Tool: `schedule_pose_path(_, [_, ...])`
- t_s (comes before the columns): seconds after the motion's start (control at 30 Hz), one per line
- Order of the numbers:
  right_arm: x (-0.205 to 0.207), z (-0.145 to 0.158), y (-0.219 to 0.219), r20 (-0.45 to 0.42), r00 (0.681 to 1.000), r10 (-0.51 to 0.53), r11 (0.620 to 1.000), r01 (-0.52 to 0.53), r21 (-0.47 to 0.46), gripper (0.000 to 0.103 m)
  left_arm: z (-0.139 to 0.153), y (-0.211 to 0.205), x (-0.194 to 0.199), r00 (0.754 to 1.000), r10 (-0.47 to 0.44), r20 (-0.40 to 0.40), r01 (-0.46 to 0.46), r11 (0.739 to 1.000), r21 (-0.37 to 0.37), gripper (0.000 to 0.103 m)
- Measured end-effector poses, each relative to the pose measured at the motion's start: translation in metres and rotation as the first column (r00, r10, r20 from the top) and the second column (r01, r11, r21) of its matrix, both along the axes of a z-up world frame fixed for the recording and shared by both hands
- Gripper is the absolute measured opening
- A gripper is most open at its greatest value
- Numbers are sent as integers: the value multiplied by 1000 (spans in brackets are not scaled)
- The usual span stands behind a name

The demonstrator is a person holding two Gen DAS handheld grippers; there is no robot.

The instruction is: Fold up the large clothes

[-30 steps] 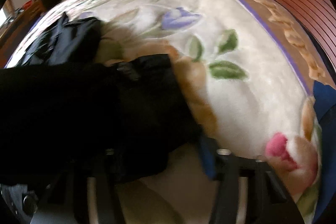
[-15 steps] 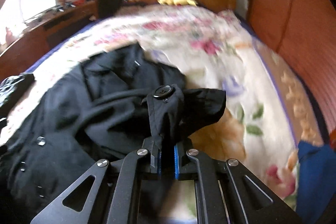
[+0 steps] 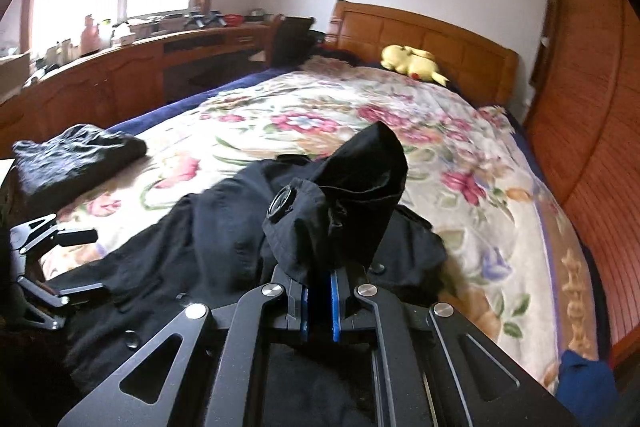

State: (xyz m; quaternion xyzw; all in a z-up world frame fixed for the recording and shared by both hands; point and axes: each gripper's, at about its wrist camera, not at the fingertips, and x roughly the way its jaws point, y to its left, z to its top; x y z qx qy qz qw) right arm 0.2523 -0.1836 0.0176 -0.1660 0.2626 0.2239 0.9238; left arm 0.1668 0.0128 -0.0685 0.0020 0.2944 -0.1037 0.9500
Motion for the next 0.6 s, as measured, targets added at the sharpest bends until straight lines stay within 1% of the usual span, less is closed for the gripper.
schedule_pose_path(0.17, [-1, 4, 12, -2, 999, 43, 999, -43, -14, 8, 0, 16, -4, 1000, 20, -2, -20, 1000, 11, 75])
schedule_pose_path(0.33, [-1, 10, 20, -17, 997, 82, 997, -82, 10, 8, 0, 25, -8, 1000, 31, 4, -31, 999, 18, 75])
schedule_pose_path(0.6, [-5, 4, 25, -84, 984, 154, 988, -151, 39, 8, 0, 36, -11, 999, 49, 8, -50, 999, 19, 75])
